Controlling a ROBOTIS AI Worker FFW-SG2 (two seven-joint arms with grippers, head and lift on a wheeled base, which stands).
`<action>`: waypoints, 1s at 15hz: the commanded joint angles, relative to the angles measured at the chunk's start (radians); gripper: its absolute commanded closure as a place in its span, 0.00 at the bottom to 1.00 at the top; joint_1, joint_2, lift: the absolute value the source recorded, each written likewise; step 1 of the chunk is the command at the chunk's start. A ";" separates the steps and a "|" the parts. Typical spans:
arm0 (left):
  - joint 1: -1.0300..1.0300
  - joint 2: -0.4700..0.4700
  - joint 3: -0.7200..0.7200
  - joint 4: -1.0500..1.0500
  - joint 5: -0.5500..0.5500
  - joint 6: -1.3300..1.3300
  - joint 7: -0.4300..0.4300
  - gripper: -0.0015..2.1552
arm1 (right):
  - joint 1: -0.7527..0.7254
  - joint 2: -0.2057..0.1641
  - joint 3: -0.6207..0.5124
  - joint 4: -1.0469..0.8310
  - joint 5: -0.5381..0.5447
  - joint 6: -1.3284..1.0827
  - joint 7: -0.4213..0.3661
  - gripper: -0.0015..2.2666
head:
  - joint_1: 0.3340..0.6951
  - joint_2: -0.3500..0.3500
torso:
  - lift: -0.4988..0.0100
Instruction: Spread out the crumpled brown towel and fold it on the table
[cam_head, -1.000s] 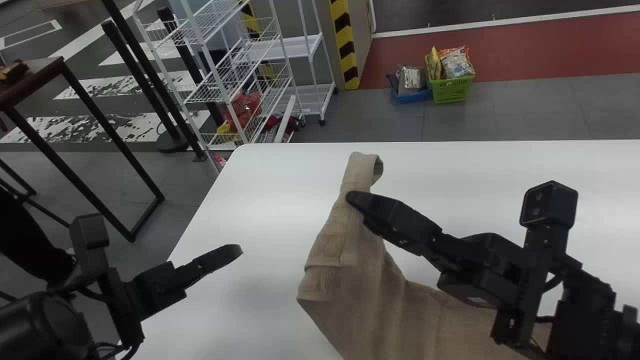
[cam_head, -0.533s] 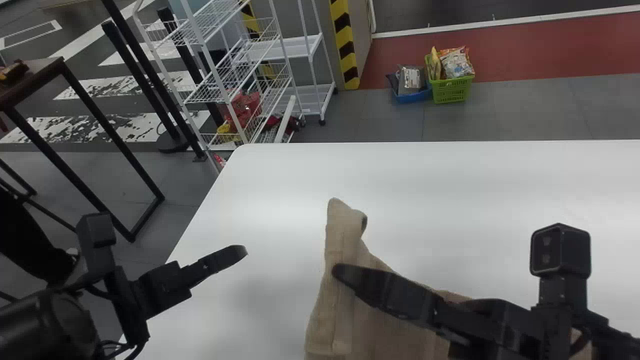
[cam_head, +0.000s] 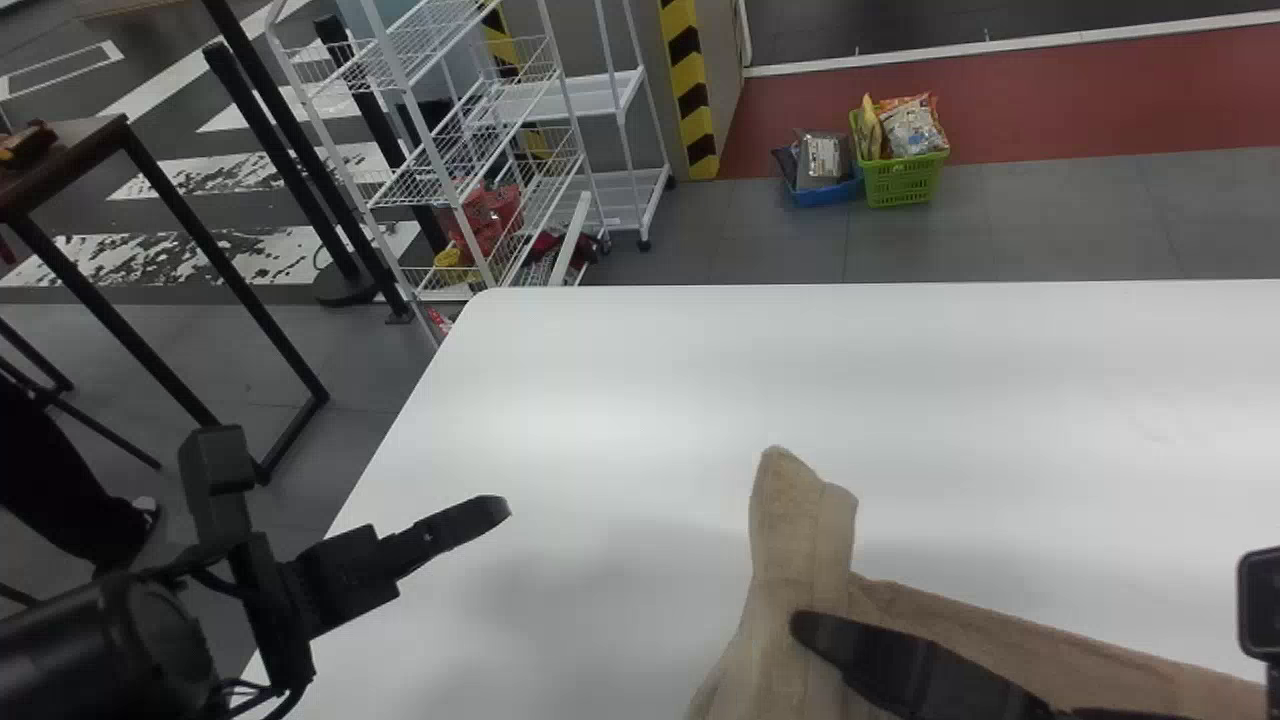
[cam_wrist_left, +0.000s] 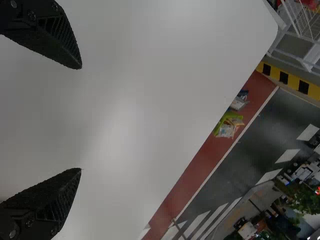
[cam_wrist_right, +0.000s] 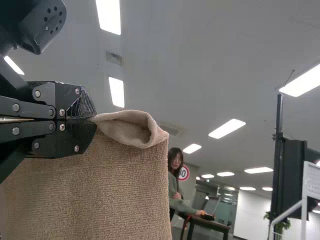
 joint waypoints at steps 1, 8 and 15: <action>0.008 -0.001 0.000 0.000 -0.003 0.004 -0.004 0.04 | 0.034 0.013 -0.072 -0.022 -0.004 0.031 -0.001 0.57 | 1.00 1.00 | 0.73; 0.036 -0.001 -0.017 0.000 -0.006 0.004 -0.008 0.04 | 0.085 0.013 -0.335 -0.062 -0.055 0.235 -0.024 0.57 | 1.00 1.00 | 0.73; 0.060 -0.004 -0.064 0.002 -0.035 0.004 -0.007 0.04 | 0.033 0.013 -0.530 -0.019 -0.082 0.235 -0.046 0.57 | 1.00 1.00 | 0.73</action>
